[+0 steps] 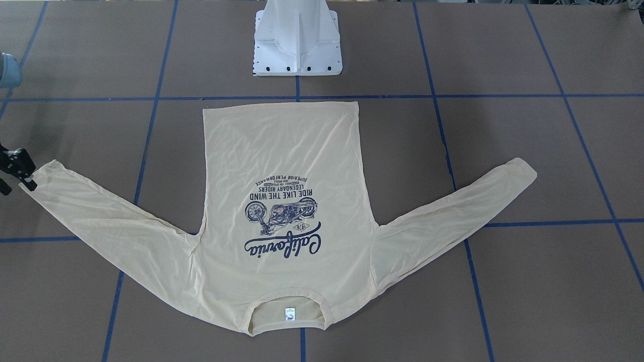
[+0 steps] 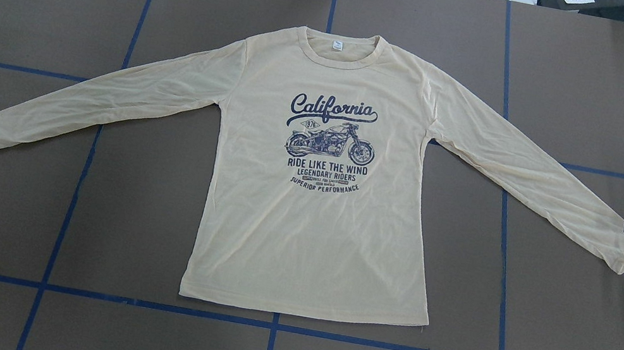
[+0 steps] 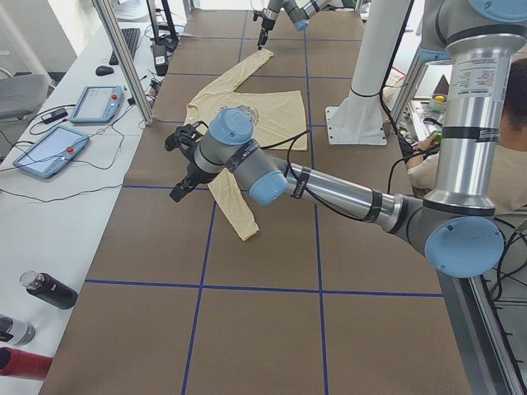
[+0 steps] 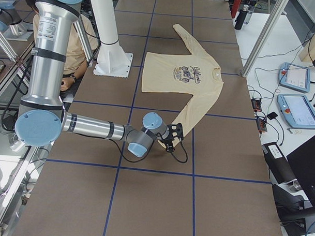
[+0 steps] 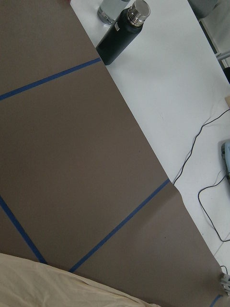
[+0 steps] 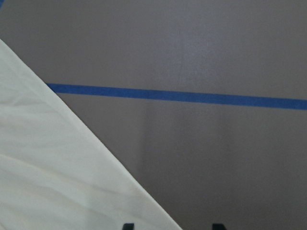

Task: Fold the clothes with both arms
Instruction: 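Lower the right gripper to the cuff of the sleeve nearest it and grasp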

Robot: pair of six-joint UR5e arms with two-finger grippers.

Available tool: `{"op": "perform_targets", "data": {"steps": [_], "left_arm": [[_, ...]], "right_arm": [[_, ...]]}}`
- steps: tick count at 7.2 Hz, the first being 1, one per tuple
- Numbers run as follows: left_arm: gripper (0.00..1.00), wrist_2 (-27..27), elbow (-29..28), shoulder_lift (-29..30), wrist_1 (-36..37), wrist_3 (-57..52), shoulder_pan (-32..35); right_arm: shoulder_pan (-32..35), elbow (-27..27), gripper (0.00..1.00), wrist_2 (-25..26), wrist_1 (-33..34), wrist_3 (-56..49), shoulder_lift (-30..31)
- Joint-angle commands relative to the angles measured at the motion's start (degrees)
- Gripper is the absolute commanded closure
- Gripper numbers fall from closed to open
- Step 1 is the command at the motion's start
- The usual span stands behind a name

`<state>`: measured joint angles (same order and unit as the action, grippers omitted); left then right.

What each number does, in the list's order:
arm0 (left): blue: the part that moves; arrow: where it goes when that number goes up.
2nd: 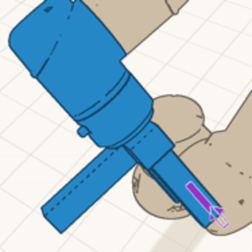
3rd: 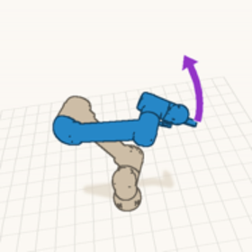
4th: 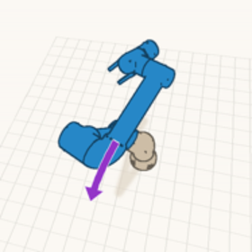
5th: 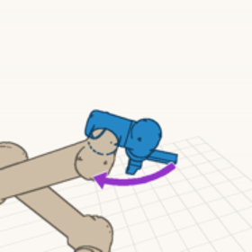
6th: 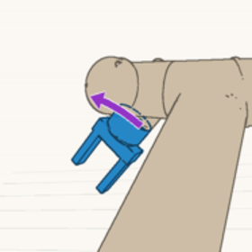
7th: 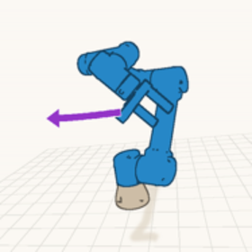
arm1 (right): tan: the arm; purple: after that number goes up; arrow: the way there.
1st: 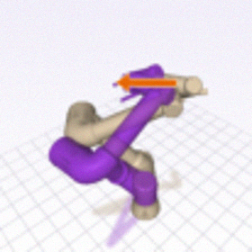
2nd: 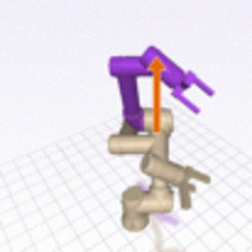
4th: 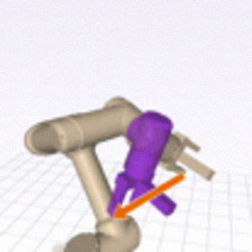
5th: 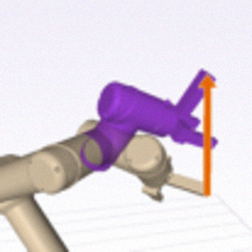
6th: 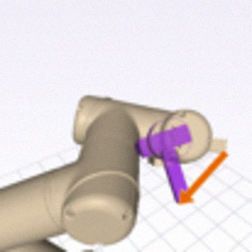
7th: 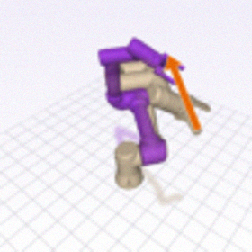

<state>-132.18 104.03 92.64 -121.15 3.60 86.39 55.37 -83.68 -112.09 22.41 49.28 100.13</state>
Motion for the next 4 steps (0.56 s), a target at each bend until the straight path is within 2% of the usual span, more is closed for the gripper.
{"op": "perform_targets", "data": {"steps": [1, 4], "left_arm": [[0.00, 0.00, -0.14, -0.01, -0.05, 0.00, -0.09], [0.00, 0.00, -0.15, -0.36, -0.06, 0.00, -0.09]], "right_arm": [[-0.53, -0.08, 0.47, 0.90, -0.09, -0.76, 1.72], [-0.87, -0.43, 0.52, 1.69, 0.00, -2.61, 2.96]]}}
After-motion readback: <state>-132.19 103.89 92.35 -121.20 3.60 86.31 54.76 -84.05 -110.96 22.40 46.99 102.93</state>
